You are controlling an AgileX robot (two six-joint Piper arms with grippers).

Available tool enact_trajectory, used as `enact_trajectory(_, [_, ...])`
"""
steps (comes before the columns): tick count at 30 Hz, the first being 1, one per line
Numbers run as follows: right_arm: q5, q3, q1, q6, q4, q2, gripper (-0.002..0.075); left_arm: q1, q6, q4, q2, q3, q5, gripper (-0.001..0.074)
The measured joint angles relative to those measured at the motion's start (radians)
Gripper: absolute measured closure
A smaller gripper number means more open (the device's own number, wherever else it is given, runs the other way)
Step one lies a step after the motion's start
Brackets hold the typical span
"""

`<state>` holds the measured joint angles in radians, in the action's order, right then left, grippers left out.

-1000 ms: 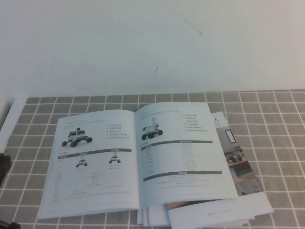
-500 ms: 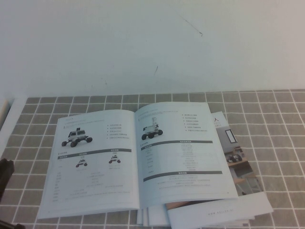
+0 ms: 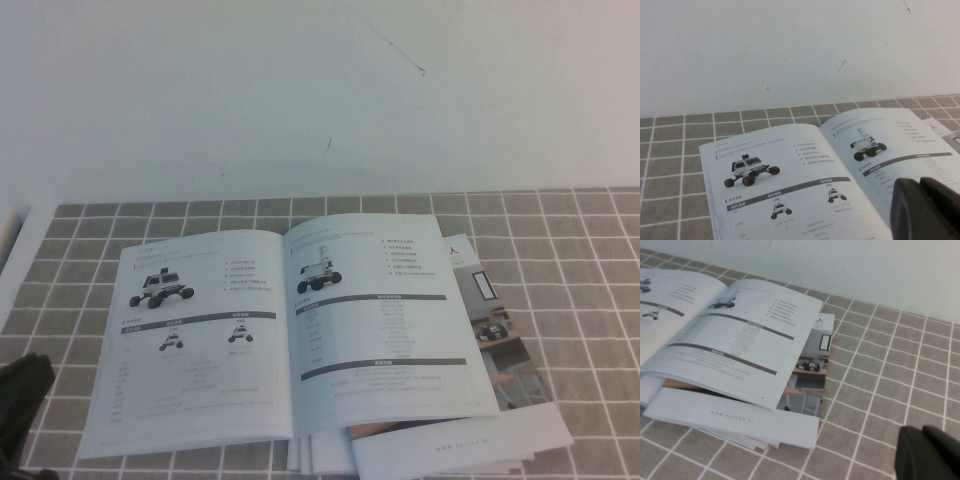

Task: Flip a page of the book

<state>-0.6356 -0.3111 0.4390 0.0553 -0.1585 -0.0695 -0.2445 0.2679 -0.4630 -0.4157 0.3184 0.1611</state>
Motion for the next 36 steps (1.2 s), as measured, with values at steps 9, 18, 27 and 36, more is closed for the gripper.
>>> enact_trajectory(9, [0.000,0.000,0.000,0.000,0.000,0.000,0.0729,0.000,-0.002,-0.021,0.000,-0.004,-0.033,0.0738])
enact_trajectory(18, [0.000,0.000,0.000,0.002,0.002,0.000,0.0729,0.084,0.057,0.166,0.027,-0.288,-0.508,0.0738])
enact_trajectory(27, [-0.001,0.000,0.000,0.002,0.002,0.000,0.0729,0.183,0.057,0.286,0.208,-0.341,-0.300,0.0738])
enact_trajectory(36, [-0.001,0.000,0.000,0.002,0.002,0.000,0.0729,0.183,0.031,0.299,0.416,-0.341,0.086,0.0738])
